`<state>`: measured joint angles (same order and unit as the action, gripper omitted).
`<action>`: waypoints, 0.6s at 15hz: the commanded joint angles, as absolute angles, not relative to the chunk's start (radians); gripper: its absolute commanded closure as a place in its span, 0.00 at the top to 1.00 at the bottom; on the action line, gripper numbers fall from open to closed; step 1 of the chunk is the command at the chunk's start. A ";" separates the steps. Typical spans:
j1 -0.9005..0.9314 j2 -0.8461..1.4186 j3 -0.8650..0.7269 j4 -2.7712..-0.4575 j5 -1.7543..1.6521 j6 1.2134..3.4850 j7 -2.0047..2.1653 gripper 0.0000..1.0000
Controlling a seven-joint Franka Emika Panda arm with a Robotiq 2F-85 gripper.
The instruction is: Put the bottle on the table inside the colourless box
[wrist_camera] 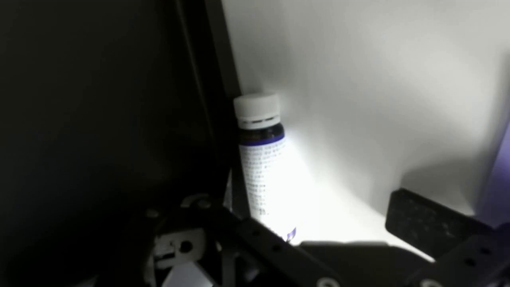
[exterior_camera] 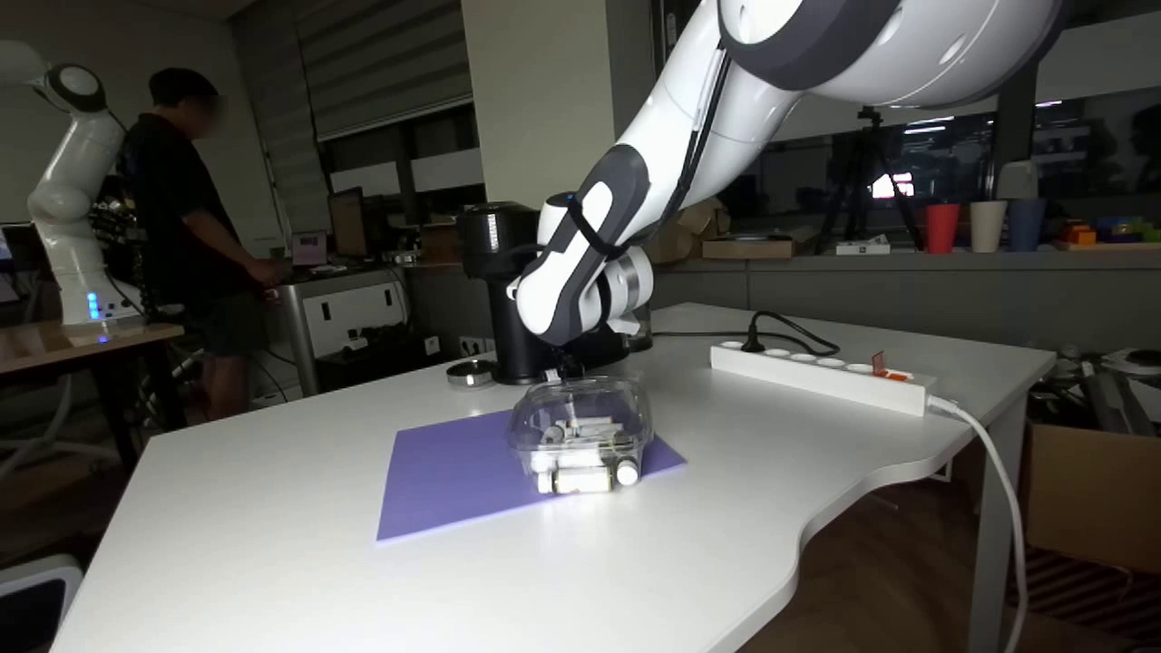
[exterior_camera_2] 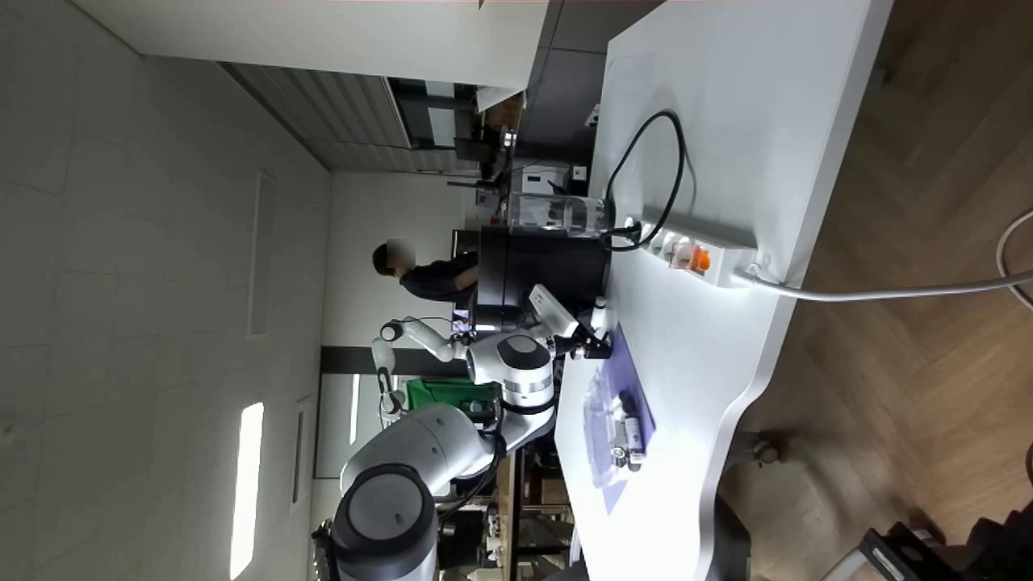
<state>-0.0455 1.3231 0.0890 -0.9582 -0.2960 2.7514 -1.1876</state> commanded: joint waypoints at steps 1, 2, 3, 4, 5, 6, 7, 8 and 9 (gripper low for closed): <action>-0.058 1.405 0.120 -0.823 -0.277 2.705 -1.231 1.00; -0.057 1.407 0.124 -0.813 -0.275 2.679 -1.235 1.00; -0.056 1.408 0.124 -0.807 -0.274 2.654 -1.235 1.00; -0.054 1.406 0.124 -0.799 -0.273 2.612 -1.233 1.00; -0.047 1.399 0.116 -0.786 -0.270 2.540 -1.219 1.00; -0.041 1.392 0.112 -0.765 -0.266 2.449 -1.214 0.75; -0.038 1.386 0.109 -0.743 -0.258 2.374 -1.212 0.73; -0.037 1.393 0.108 -0.707 -0.252 2.307 -1.207 0.67; -0.034 1.394 0.105 -0.682 -0.251 2.243 -1.204 0.60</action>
